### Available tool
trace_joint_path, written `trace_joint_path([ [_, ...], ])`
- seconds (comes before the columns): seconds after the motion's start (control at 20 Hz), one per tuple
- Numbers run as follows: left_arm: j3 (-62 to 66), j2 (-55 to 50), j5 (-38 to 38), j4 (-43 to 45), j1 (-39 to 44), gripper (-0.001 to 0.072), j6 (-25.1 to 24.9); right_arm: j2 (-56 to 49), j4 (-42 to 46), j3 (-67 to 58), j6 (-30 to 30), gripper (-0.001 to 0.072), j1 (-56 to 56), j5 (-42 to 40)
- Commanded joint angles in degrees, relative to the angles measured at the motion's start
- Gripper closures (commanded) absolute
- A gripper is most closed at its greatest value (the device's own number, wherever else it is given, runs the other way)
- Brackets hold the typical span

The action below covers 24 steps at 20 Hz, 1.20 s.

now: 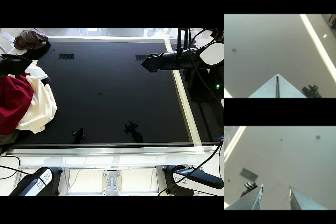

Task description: Fold the shirts.

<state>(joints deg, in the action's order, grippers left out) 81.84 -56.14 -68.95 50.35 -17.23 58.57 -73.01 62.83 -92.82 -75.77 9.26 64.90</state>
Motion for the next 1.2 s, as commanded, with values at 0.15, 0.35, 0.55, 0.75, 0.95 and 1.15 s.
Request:
trace_joint_path([
  [0.15, 0.04, 0.04, 0.02, 0.0, 0.0, 0.0697, -0.02, 0.02, 0.0, -0.04, -0.02, 0.0336, 0.07, 0.0],
  [0.35, 0.04, 0.04, 0.02, 0.0, 0.0, 0.0698, -0.02, 0.02, 0.0, -0.04, -0.02, 0.0336, 0.07, 0.0],
  [0.55, 0.04, 0.04, 0.35, 0.0, 0.0, 0.0697, -0.04, 0.02, 0.0, -0.04, -0.02, 0.0336, 0.07, 0.0],
  [0.75, 0.04, -1.27, 1.77, 1.57, -0.07, 0.0697, -0.02, 0.02, 0.04, -0.04, 0.0, 0.0336, 0.07, 0.0],
  [0.95, 0.04, -2.91, 2.32, 11.23, -0.07, 0.0696, 0.0, 0.02, 0.04, -0.04, 0.0, 0.0336, 0.07, 0.0],
  [1.15, 0.04, -6.03, 7.89, 44.7, -0.55, 0.0195, 14.84, 0.0, 0.0, -0.04, 0.0, 0.0336, 0.07, -1.55],
])
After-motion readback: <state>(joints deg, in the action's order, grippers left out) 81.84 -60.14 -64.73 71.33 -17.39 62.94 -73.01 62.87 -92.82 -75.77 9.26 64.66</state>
